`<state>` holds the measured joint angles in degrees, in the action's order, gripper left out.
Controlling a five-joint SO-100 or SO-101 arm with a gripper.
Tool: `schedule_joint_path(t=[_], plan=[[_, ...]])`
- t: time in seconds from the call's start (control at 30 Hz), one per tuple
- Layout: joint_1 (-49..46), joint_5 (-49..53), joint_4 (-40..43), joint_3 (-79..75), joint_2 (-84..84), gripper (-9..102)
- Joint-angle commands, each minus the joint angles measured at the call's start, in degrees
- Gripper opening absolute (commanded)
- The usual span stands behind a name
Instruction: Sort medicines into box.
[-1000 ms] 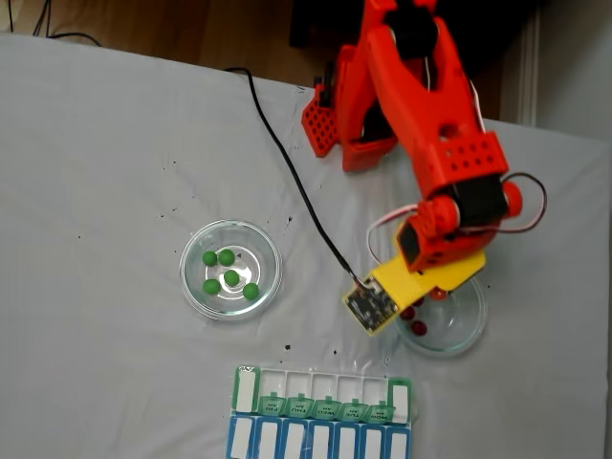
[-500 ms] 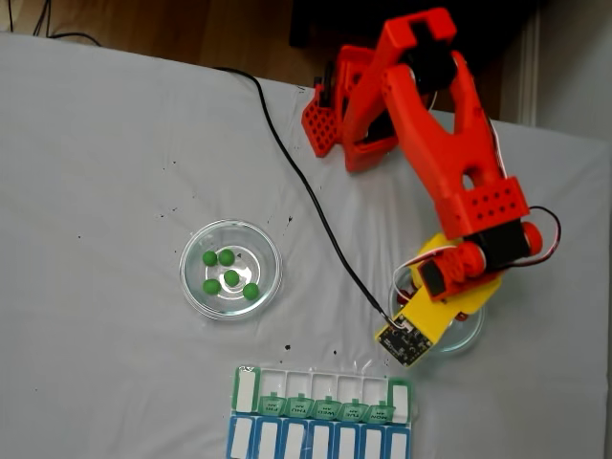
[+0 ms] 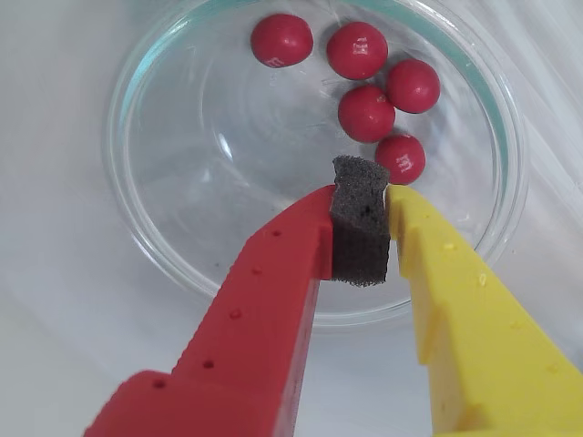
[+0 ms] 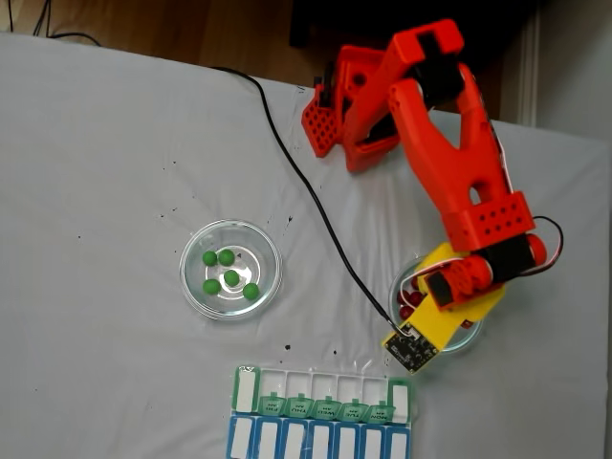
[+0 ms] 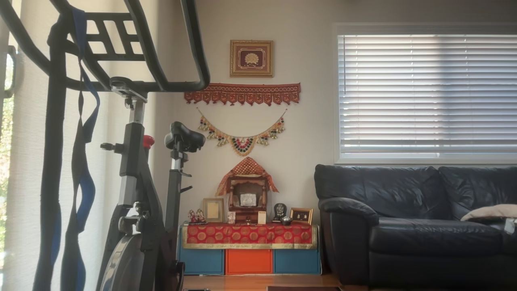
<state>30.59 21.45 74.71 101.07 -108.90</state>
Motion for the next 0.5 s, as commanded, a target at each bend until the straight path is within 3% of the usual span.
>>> schedule_joint_path(t=[0.0, 0.47], plan=[[0.8, -0.4, -0.5, -3.5, -2.9, 5], [0.6, -1.2, -2.1, -3.3, 0.5, 26]])
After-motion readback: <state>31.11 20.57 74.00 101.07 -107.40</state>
